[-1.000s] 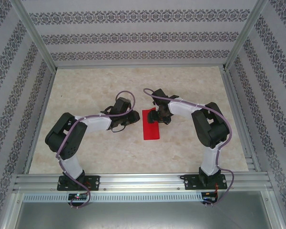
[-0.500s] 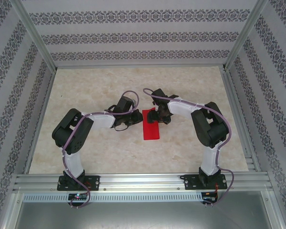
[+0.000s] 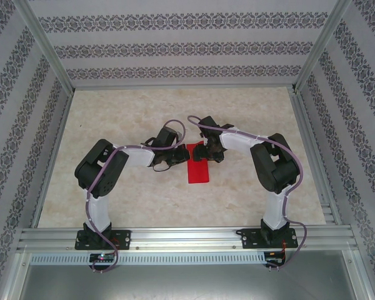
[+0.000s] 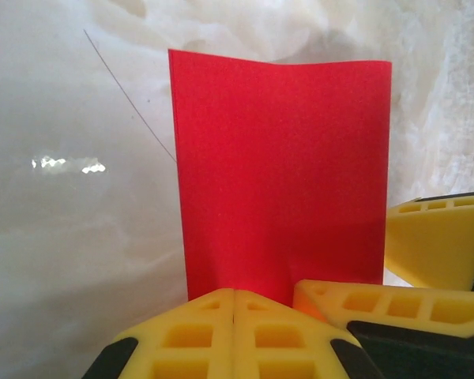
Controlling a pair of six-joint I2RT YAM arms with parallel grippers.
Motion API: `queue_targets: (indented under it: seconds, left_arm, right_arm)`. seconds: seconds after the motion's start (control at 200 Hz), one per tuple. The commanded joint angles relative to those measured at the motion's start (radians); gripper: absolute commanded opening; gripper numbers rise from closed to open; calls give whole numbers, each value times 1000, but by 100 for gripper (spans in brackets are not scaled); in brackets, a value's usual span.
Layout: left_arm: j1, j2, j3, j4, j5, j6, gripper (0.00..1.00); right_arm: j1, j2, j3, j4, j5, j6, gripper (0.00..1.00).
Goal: Fold a paper plane with a square sheet of paper (pick it up from the middle)
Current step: Hold the square sheet of paper at the center of the table.
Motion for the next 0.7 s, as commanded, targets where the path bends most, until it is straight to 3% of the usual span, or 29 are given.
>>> queue_targets:
  seconds: [0.0, 0.485, 0.694]
  left_arm:
    - [-16, 17, 35, 24, 26, 18, 0]
    - [-15, 70, 67, -199, -62, 56, 0]
    - [-15, 102, 68, -261, -83, 64, 0]
  right_arm:
    - [3, 191, -81, 64, 1, -9, 71]
    - [1, 153, -77, 59, -17, 3, 71]
    - [-41, -41, -87, 71, -27, 54, 73]
